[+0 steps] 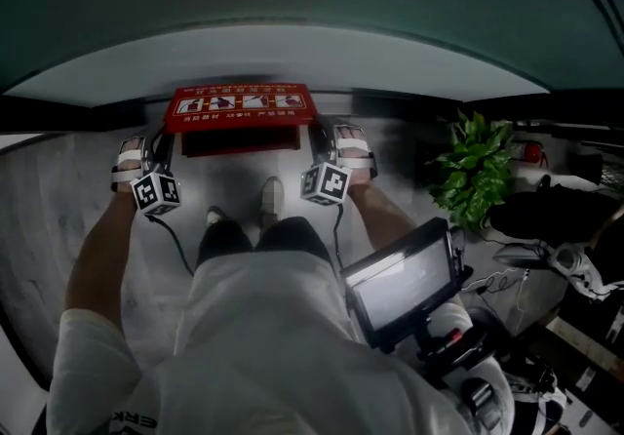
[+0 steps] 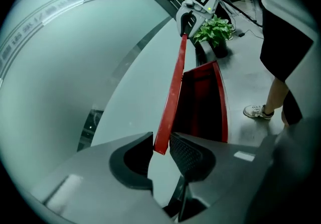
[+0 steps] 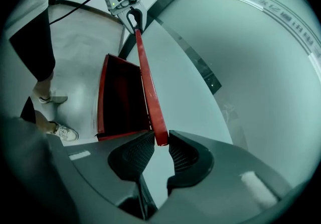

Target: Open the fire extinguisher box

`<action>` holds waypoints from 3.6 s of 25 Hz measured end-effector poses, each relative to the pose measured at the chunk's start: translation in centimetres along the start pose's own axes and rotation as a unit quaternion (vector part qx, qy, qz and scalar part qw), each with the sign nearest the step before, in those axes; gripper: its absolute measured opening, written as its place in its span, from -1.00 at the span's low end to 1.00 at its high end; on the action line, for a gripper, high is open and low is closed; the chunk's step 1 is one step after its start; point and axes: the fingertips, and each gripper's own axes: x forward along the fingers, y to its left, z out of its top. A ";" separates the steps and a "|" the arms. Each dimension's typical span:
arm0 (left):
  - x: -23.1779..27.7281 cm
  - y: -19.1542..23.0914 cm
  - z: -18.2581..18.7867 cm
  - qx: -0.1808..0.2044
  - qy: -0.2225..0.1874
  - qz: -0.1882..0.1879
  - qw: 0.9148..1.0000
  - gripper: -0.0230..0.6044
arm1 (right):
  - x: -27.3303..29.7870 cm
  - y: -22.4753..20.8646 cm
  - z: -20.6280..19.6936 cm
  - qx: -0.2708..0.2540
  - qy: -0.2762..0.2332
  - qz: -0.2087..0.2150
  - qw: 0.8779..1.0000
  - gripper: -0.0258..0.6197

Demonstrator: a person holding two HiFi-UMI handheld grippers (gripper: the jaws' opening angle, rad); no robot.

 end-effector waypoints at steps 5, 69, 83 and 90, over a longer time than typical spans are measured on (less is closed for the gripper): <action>1.7 2.9 0.6 -0.024 0.011 0.028 0.999 -0.58 | 1.6 -3.0 0.4 0.003 -0.003 -0.016 1.000 -0.61; 13.6 12.0 1.5 -0.154 -0.010 0.113 0.982 -0.54 | 13.0 -12.8 -0.4 0.218 0.116 -0.097 0.964 -0.60; 10.3 12.6 0.2 -0.253 -0.045 0.112 0.960 -0.63 | 9.6 -13.5 1.7 0.292 0.086 -0.102 0.947 -0.69; 6.8 10.5 0.4 -0.324 -0.040 0.104 0.939 -0.92 | 7.8 -11.5 3.8 0.353 0.063 -0.075 0.930 -0.88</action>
